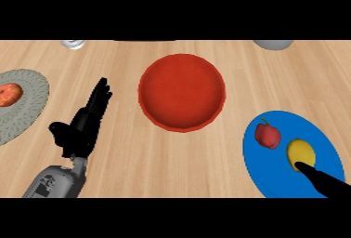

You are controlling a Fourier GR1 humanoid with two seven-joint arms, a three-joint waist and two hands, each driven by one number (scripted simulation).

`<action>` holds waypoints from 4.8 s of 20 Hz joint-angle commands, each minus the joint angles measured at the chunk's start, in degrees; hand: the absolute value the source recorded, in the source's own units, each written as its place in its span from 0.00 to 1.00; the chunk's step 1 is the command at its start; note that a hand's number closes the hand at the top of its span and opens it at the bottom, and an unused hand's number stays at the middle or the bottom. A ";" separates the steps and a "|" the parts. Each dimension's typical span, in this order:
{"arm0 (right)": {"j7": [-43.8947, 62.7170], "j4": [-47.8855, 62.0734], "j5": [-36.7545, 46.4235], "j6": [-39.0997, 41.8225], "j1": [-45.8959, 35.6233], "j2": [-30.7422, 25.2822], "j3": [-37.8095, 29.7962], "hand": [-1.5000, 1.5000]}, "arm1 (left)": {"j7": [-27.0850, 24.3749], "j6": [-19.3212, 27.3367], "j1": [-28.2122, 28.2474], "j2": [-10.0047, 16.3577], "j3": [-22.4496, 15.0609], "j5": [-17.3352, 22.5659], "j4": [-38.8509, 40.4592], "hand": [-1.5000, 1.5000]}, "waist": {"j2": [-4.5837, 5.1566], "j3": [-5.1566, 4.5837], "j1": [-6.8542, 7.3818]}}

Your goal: Pick the lemon from the plate and place it in the bowl

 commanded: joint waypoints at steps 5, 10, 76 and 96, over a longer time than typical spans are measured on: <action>14.22 3.19 -0.78 10.24 -3.92 1.47 1.86 0.00 | -1.26 -1.86 0.41 -1.18 0.86 -0.74 0.73 0.50 | -0.02 0.16 0.34; 13.26 4.34 -2.45 13.73 -5.06 3.16 1.46 0.00 | 1.33 -1.10 2.37 -2.74 0.91 -2.96 -2.21 0.50 | -0.11 0.19 0.14; -29.24 32.34 1.73 13.40 -6.65 24.24 4.90 1.00 | -1.38 -14.34 6.85 -11.58 13.15 -13.06 -1.59 0.50 | -0.09 0.19 0.83; 8.95 38.16 17.43 -3.63 -59.74 24.56 43.86 1.00 | 2.27 -14.56 0.80 -13.49 10.83 -13.90 1.48 0.50 | -1.12 -0.22 4.31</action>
